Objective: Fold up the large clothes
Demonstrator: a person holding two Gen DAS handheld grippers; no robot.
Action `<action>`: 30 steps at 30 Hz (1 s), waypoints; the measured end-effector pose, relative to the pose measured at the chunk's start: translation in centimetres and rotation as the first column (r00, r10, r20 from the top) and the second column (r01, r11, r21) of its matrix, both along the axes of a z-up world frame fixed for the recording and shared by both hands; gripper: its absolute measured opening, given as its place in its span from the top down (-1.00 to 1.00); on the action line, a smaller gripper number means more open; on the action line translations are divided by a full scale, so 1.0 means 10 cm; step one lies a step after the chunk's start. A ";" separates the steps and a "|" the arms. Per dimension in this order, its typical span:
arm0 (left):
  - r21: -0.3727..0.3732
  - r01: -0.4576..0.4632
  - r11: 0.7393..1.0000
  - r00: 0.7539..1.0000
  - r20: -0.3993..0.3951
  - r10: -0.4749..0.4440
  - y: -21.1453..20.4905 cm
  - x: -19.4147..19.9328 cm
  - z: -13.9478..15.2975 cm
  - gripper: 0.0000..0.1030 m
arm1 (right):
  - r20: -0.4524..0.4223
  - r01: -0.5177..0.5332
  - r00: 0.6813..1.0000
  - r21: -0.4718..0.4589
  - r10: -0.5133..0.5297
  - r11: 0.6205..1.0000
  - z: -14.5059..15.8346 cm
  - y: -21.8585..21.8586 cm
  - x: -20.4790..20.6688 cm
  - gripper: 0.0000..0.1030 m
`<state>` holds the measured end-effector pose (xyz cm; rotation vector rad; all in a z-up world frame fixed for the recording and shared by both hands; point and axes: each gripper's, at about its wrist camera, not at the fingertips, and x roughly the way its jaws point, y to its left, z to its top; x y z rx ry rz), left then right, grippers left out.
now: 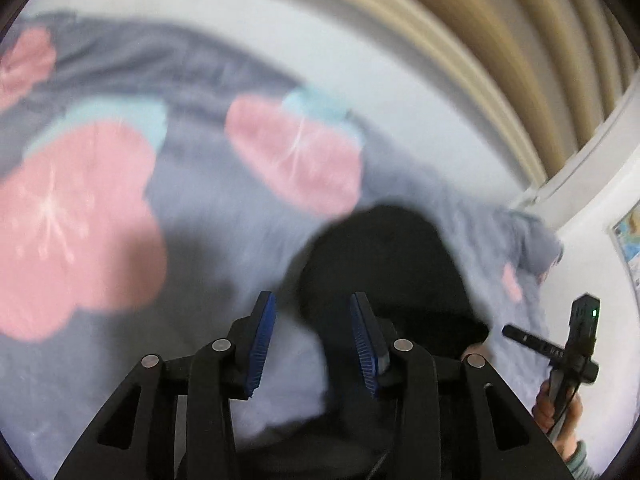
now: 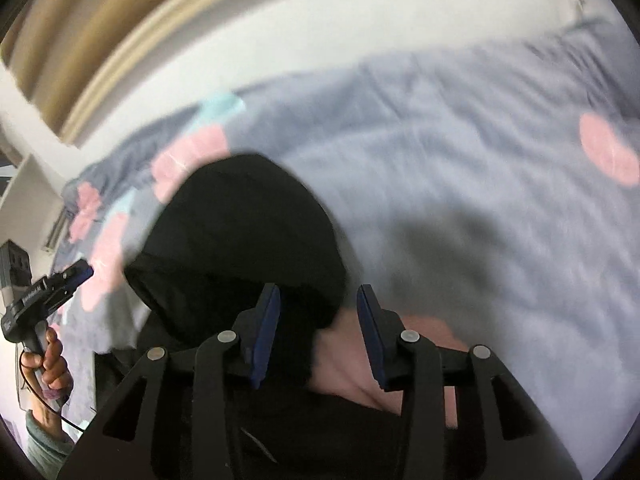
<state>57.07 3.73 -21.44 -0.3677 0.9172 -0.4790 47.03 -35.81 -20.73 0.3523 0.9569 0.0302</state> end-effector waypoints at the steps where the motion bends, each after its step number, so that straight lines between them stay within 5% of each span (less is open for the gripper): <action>1: -0.012 0.015 1.000 1.000 0.008 -0.014 -0.06 0.03 0.06 0.10 | 0.003 -0.015 1.000 -0.014 0.015 1.000 0.06 0.08 0.08 0.11; 3: 0.011 0.096 0.995 0.995 0.025 -0.096 -0.42 0.19 0.18 0.01 | 0.000 -0.032 0.999 -0.062 0.032 0.998 0.06 0.21 0.25 -0.12; 5: 0.072 0.145 0.987 0.989 0.007 -0.146 -0.72 0.29 0.10 -0.02 | -0.024 -0.052 0.998 -0.101 0.050 0.994 -0.04 0.34 0.41 -0.12; 8: 0.098 0.226 0.969 0.970 -0.111 -0.215 -1.05 0.37 -0.28 -0.02 | -0.100 -0.080 0.993 -0.104 0.070 0.991 -0.37 0.50 0.59 -0.12; 11: 0.214 0.275 0.937 0.952 -0.200 -0.233 -1.20 0.34 -0.75 -0.01 | -0.196 -0.151 0.973 -0.149 0.121 0.977 -0.84 0.64 0.65 -0.12; 16: 0.127 0.265 0.956 0.953 -0.183 -0.240 -1.02 0.30 -1.01 -0.03 | -0.168 -0.204 0.971 -0.214 0.170 0.955 -1.10 0.72 0.54 -0.11; 21: 0.170 0.273 0.947 0.957 -0.152 -0.248 -1.06 0.27 -0.89 -0.03 | -0.177 -0.216 0.967 -0.198 0.182 0.956 -1.00 0.67 0.53 -0.12; 27: 0.147 0.212 0.966 0.977 0.002 -0.214 -0.78 0.23 -0.20 -0.04 | -0.102 -0.193 0.978 -0.097 0.183 0.976 -0.56 0.31 0.46 -0.12; 30: 0.111 0.202 0.973 0.979 0.000 -0.203 -0.71 0.45 -0.08 -0.20 | -0.098 -0.164 0.983 -0.097 0.155 0.982 -0.50 0.10 0.55 -0.12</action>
